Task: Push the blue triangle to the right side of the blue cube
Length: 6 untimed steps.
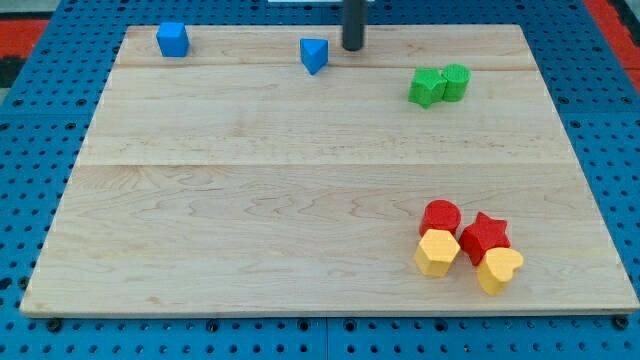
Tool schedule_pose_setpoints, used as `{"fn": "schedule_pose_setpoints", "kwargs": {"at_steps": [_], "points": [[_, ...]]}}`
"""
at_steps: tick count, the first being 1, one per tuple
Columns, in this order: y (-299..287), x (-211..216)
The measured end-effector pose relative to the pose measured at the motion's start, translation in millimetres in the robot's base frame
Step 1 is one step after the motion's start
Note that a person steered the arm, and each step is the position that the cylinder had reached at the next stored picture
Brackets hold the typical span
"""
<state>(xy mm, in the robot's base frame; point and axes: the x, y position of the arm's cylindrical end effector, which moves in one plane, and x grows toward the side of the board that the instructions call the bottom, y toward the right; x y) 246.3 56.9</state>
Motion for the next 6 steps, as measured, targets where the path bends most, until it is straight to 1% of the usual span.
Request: {"fn": "schedule_pose_setpoints", "kwargs": {"at_steps": [1,2,3,4,5,6], "points": [[-61,8],[-160,-7],[-212,-10],[-191,-7],[-130,-7],[-119,-7]]}}
